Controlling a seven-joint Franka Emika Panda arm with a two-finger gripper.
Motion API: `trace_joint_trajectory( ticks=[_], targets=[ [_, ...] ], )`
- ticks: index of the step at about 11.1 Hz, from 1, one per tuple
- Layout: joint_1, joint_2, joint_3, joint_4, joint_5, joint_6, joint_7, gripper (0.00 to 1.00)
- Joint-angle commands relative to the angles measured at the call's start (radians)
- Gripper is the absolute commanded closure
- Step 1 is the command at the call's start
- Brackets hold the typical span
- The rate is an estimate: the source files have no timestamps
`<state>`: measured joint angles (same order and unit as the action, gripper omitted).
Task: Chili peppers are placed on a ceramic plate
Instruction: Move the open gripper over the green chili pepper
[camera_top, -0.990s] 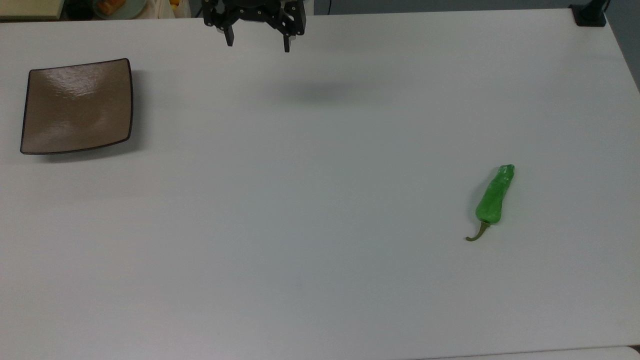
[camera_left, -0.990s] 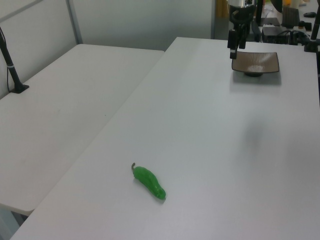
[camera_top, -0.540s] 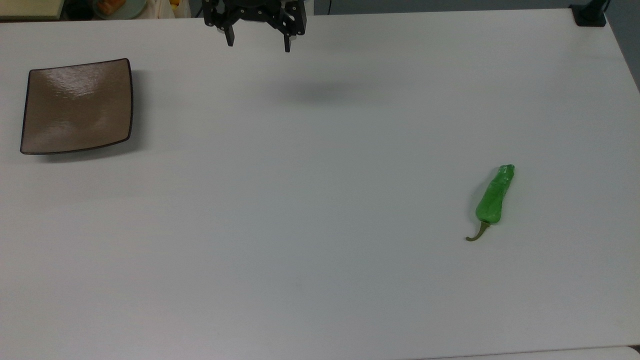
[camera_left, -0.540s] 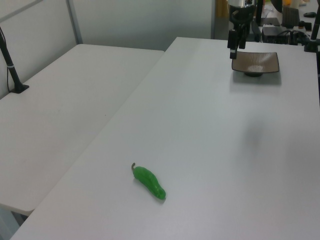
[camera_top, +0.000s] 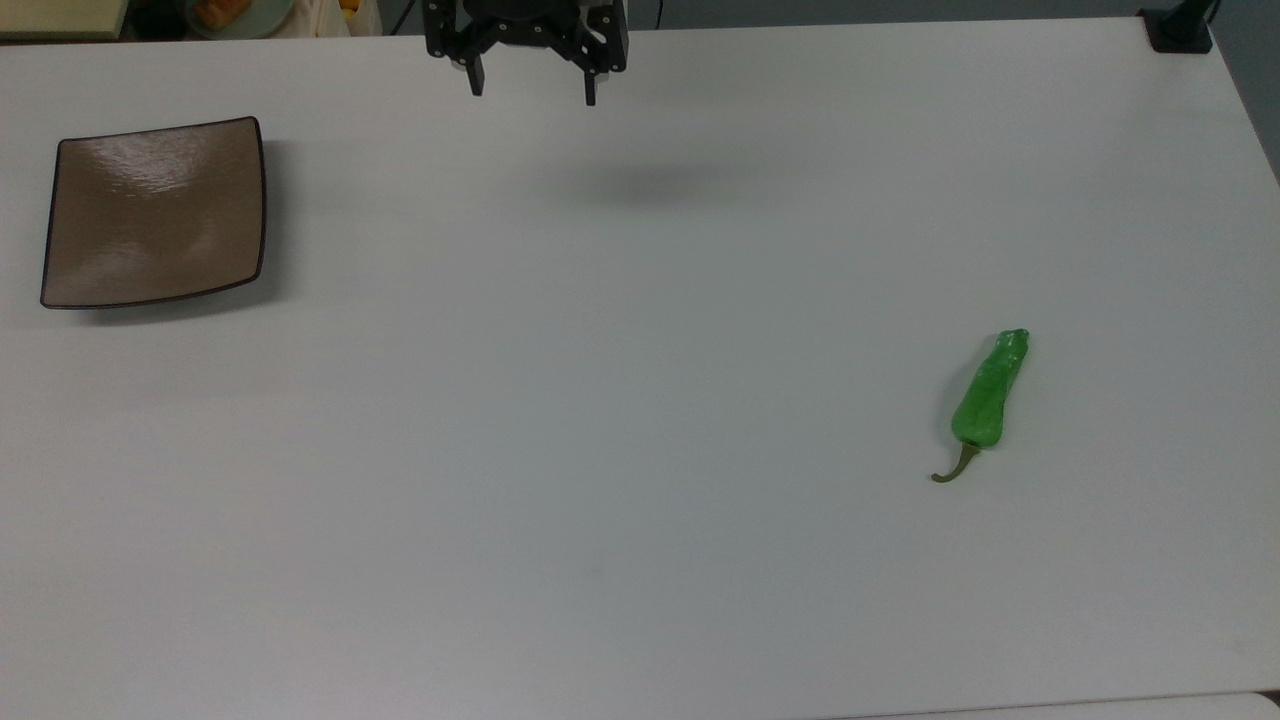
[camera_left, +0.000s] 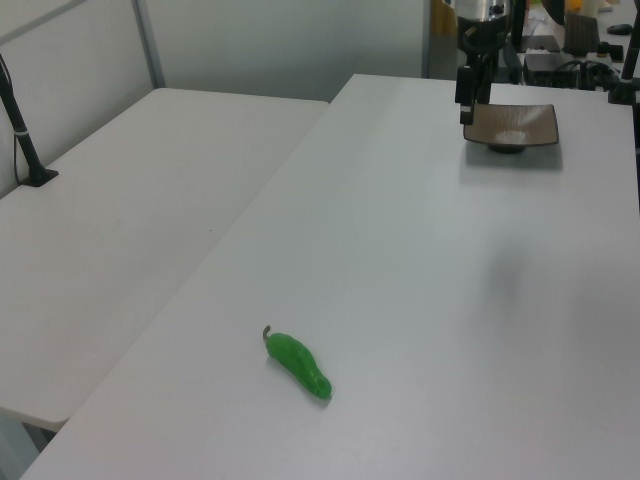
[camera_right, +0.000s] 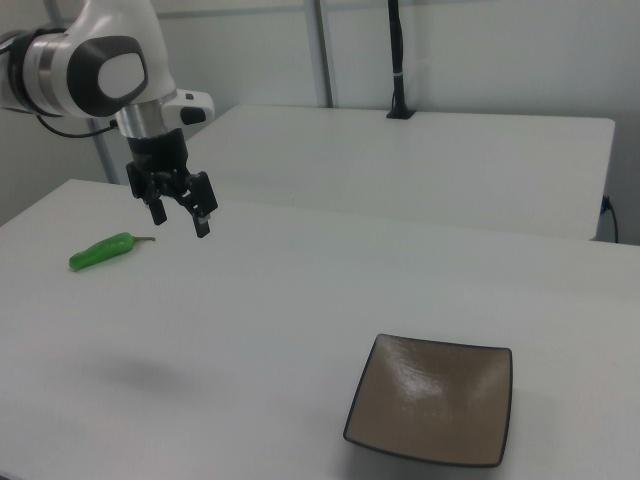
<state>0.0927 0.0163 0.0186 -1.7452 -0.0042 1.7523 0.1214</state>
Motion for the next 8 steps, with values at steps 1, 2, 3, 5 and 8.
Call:
trace_joint_trajectory(
  ticks=[1,2,3,5,8],
  targets=[
    [0.001,-0.009,0.020,-0.020,-0.008,0.022,0.033,0.00],
    [0.009,0.002,0.020,-0.013,-0.005,0.023,0.075,0.00],
    [0.010,0.022,0.032,-0.008,0.001,0.042,0.101,0.00],
    [0.010,0.056,0.089,-0.007,0.003,0.113,0.231,0.00],
    [0.027,0.126,0.155,0.045,0.004,0.162,0.387,0.00]
  ],
)
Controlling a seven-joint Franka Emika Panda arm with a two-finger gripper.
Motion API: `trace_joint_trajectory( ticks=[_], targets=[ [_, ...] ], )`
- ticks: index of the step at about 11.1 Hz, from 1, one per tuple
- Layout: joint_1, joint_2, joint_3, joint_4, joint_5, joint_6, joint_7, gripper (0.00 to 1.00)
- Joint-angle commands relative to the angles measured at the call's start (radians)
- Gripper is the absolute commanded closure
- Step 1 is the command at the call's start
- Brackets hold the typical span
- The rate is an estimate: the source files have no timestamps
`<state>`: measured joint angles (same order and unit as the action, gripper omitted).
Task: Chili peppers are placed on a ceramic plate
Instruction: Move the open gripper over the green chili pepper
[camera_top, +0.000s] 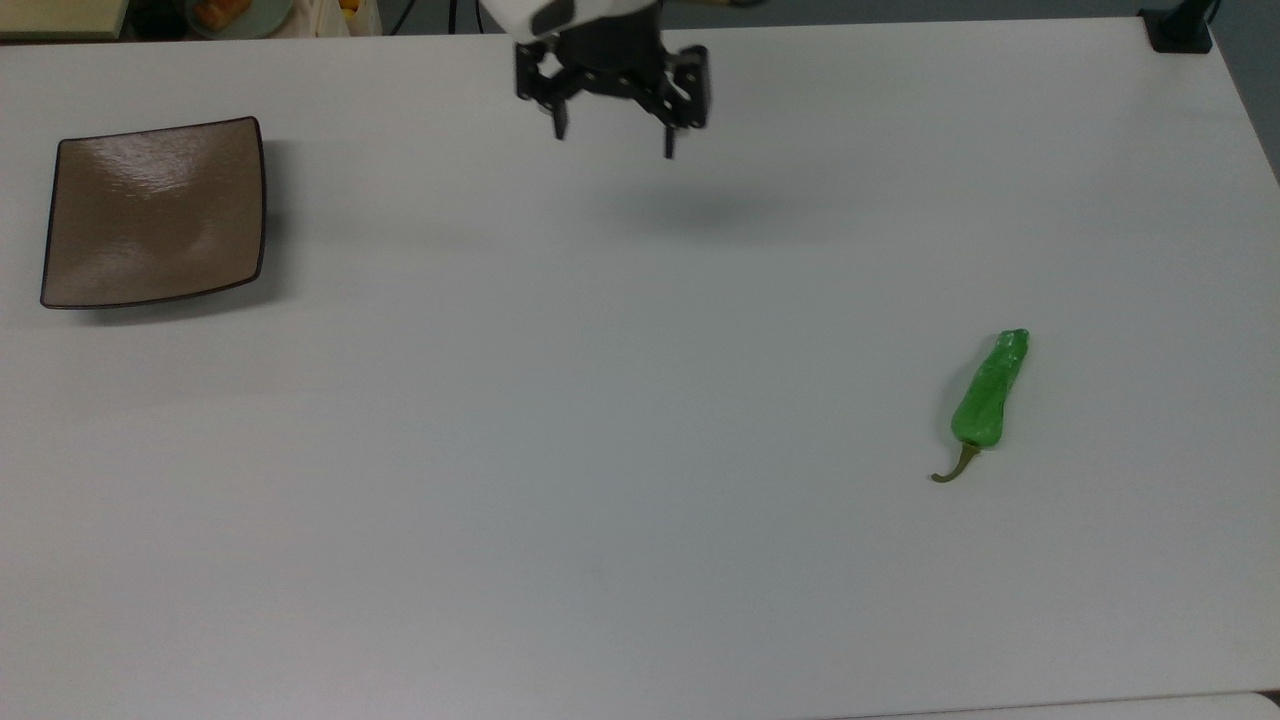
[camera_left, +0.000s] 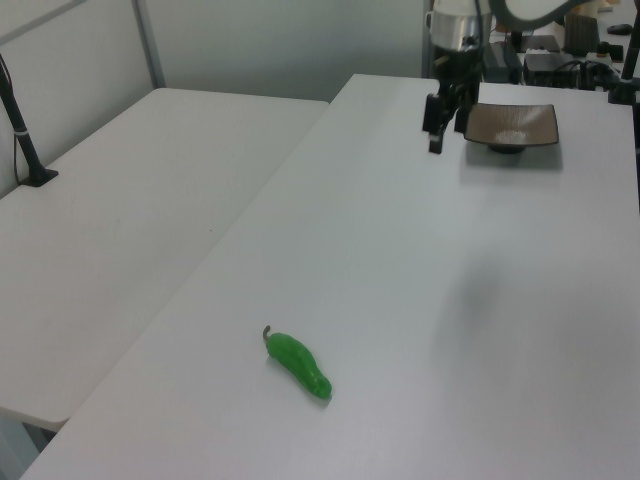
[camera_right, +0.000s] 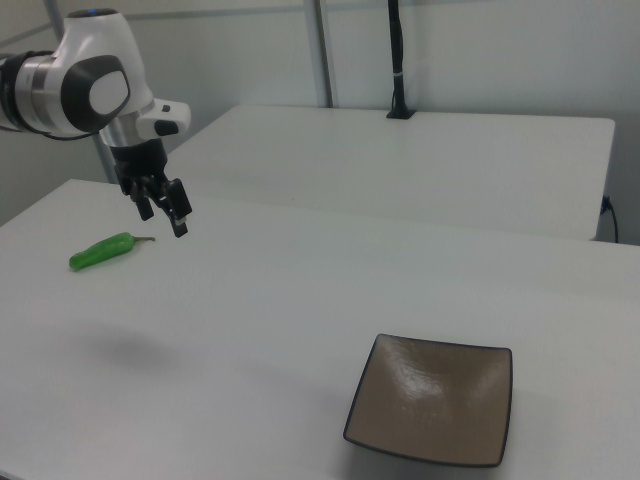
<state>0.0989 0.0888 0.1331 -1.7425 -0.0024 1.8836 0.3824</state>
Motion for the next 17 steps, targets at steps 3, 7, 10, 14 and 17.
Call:
trace_joint_trajectory(
  ticks=[3,7,10,14,17],
  targets=[
    [0.106,0.139,0.042,0.130,0.002,0.055,0.290,0.00],
    [0.214,0.248,0.042,0.245,0.002,0.164,0.487,0.00],
    [0.277,0.334,0.042,0.288,-0.005,0.290,0.614,0.00],
    [0.327,0.463,0.040,0.368,-0.040,0.458,0.768,0.00],
    [0.370,0.566,0.045,0.432,-0.106,0.539,0.852,0.00]
  ],
)
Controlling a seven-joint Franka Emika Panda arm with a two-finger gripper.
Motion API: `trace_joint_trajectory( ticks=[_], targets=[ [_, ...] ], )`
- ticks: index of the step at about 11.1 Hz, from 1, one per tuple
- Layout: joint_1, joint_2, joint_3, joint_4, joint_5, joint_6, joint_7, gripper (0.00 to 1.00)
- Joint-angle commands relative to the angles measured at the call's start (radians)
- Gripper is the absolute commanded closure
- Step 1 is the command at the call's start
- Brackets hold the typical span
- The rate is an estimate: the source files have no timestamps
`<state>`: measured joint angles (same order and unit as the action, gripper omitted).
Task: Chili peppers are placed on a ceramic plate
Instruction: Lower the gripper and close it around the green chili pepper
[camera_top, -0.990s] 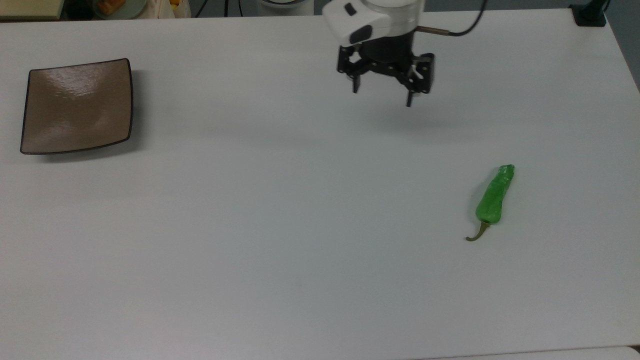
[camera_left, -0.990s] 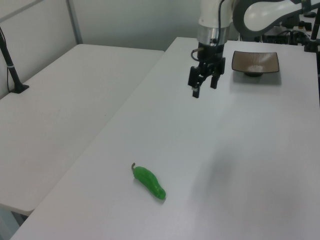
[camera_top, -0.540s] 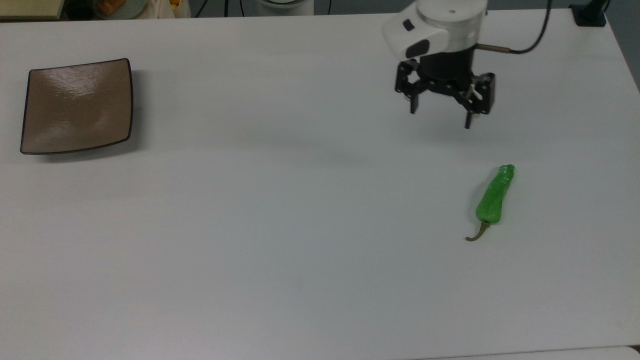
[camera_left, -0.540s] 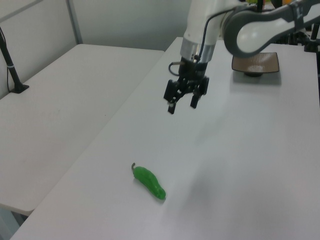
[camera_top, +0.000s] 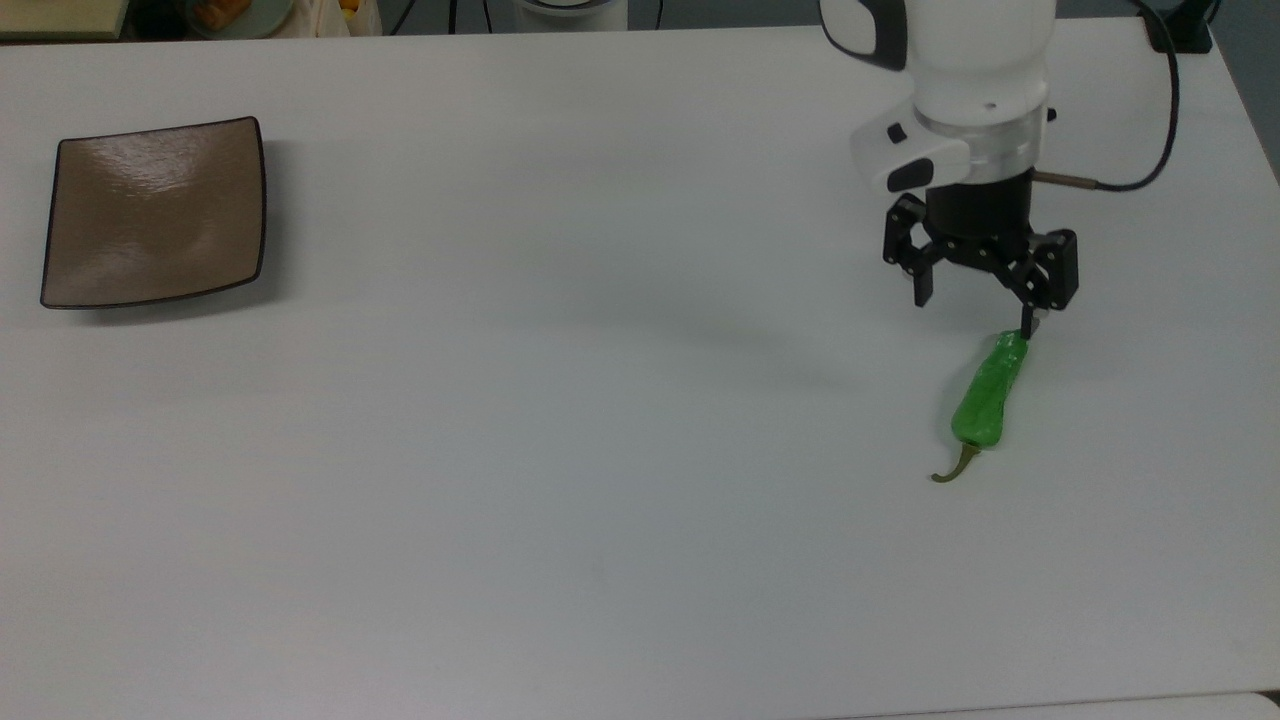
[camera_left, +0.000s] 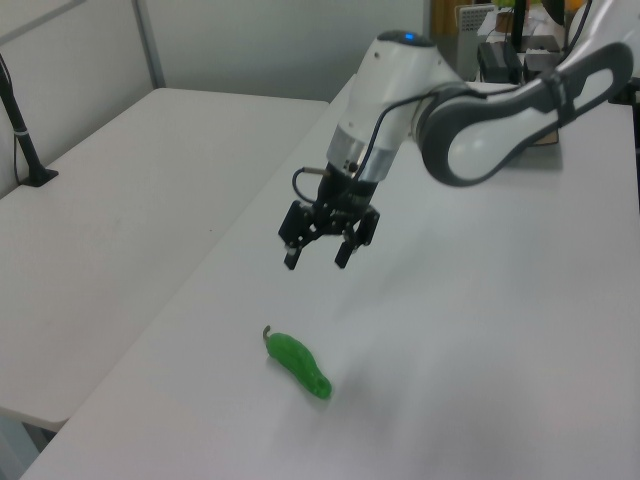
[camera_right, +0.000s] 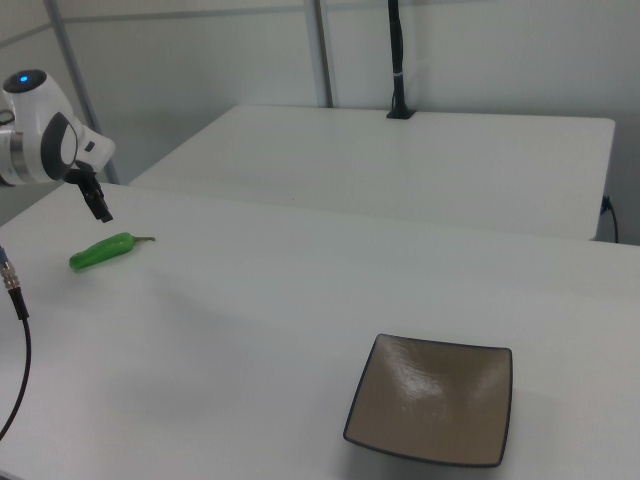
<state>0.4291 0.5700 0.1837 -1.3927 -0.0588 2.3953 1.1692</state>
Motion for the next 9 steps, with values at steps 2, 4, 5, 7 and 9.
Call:
trace_joint_trajectory(
  ticks=[2,4,5,7,9],
  targets=[
    [0.046,0.143,0.000,0.119,-0.059,0.028,0.101,0.00],
    [0.066,0.183,0.005,0.129,-0.078,0.041,0.109,0.00],
    [0.072,0.212,0.005,0.145,-0.100,0.063,0.118,0.00],
    [0.074,0.264,0.014,0.184,-0.148,0.068,0.141,0.00],
    [0.080,0.309,0.022,0.214,-0.168,0.068,0.145,0.00]
  ],
)
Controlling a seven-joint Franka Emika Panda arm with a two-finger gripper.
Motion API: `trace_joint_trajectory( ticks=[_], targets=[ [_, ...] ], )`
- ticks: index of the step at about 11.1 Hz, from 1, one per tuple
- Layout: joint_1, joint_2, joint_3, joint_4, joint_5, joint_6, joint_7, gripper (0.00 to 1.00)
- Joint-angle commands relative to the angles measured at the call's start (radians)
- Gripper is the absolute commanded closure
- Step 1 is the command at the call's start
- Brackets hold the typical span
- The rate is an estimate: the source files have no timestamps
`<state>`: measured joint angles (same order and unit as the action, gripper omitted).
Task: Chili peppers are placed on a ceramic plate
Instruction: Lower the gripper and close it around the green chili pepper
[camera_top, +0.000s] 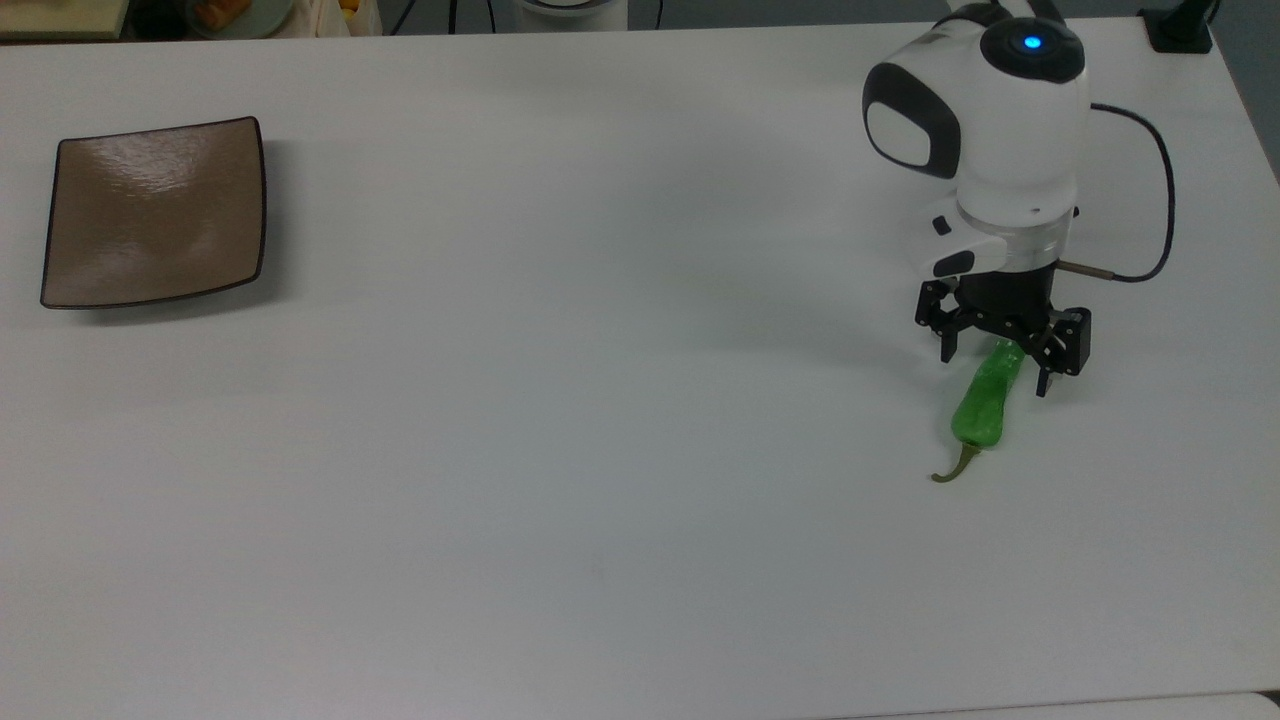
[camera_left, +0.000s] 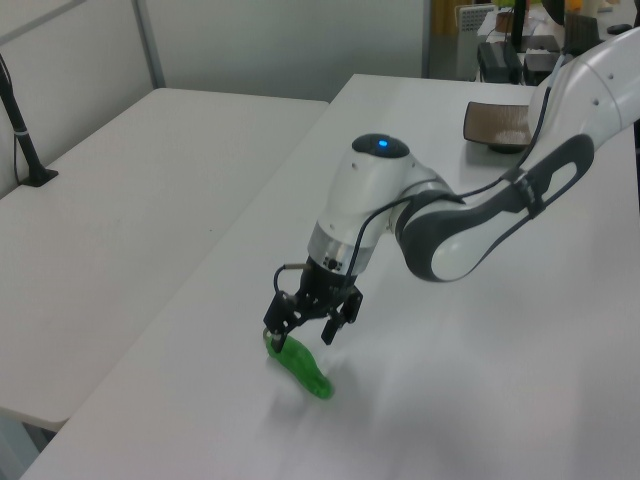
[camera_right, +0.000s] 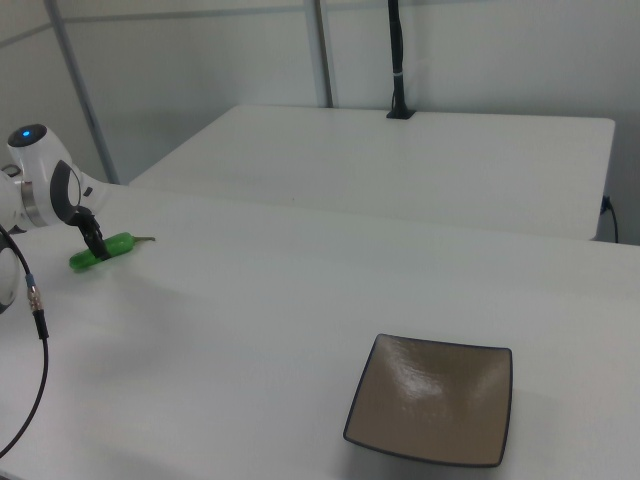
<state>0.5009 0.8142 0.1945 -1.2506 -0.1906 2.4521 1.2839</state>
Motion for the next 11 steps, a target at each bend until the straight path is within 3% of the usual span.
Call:
trace_joint_trajectory(
  ticks=[1,2,3,4,5,7,9,11],
  targets=[
    [0.008,0.074,0.011,0.082,-0.044,0.013,0.043,0.00],
    [0.008,0.080,0.011,0.083,-0.046,0.018,0.049,0.00],
    [0.008,0.083,0.013,0.085,-0.047,0.018,0.049,0.10],
    [0.008,0.083,0.013,0.085,-0.047,0.019,0.051,0.45],
    [0.007,0.083,0.013,0.083,-0.050,0.019,0.045,0.61],
    [0.004,0.083,0.017,0.082,-0.088,0.027,0.037,0.84],
    [-0.002,0.082,0.017,0.077,-0.090,0.047,0.008,0.98],
    [-0.004,0.072,0.017,0.074,-0.089,0.045,-0.001,0.98]
  ],
)
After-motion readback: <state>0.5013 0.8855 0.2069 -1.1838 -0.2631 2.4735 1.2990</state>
